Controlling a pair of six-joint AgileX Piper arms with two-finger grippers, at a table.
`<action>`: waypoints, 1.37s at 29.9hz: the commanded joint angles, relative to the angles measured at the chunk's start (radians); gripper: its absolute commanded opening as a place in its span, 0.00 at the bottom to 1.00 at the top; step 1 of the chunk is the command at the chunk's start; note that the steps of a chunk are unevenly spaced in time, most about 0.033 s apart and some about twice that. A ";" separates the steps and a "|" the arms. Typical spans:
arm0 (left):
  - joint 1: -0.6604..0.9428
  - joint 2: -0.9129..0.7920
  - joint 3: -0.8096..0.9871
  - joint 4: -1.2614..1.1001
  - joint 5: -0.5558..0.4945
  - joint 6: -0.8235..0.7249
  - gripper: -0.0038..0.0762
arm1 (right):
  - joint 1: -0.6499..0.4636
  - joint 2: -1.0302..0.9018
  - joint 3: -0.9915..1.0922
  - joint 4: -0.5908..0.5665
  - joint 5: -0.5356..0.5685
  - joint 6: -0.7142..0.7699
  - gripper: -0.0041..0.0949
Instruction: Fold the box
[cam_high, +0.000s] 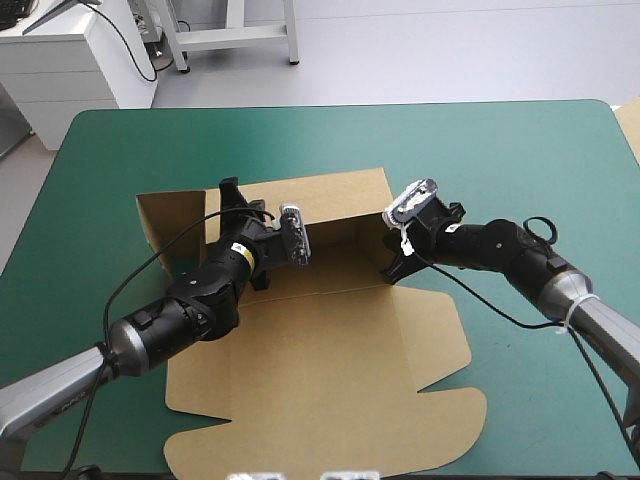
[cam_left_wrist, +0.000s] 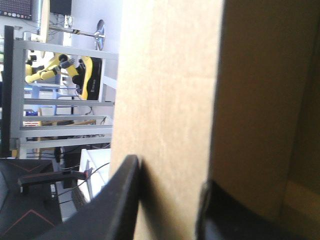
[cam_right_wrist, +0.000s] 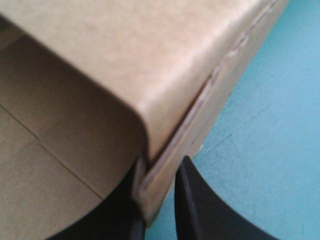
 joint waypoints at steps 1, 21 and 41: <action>-0.035 -0.034 0.008 -0.128 0.012 -0.028 0.55 | 0.009 -0.028 -0.025 0.020 0.037 -0.009 0.02; -0.508 -0.247 -0.025 -0.128 0.357 -0.028 0.77 | 0.009 -0.028 -0.025 0.018 0.018 0.108 0.02; -0.603 -0.249 -0.429 -0.272 0.457 0.070 0.07 | 0.009 -0.028 -0.025 0.018 -0.002 0.112 0.02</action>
